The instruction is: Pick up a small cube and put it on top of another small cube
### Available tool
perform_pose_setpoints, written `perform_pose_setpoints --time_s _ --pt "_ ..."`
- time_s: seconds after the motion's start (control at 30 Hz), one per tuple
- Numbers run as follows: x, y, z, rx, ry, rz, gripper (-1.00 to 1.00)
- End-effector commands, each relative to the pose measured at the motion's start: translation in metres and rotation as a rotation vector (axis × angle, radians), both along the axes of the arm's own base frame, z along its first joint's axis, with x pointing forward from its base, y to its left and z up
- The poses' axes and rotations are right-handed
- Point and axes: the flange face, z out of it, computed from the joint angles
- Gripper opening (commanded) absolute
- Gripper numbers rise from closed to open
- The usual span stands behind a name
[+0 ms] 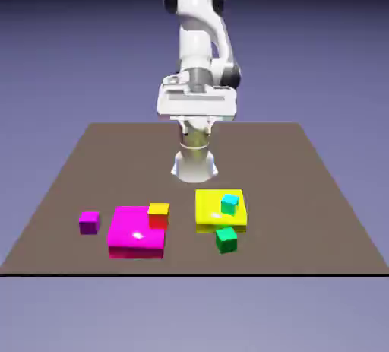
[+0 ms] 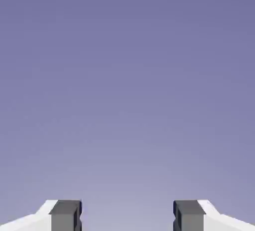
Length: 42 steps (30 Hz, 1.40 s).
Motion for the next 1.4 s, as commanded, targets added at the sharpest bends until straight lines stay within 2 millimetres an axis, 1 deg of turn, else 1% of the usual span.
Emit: perform_pose_setpoints --time_s 0.0,0.37,0.7,1.03,1.37 --pt "0.002 0.001 -0.003 -0.021 0.014 0.033 0.0" --pt "0.026 0.013 -0.042 -0.245 0.148 0.414 0.0" --pt "0.042 0.026 -0.082 -0.426 0.238 0.793 0.0" --pt "0.054 0.041 -0.122 -0.585 0.293 1.195 0.0" --pt "0.062 0.055 -0.161 -0.721 0.307 1.613 0.0"
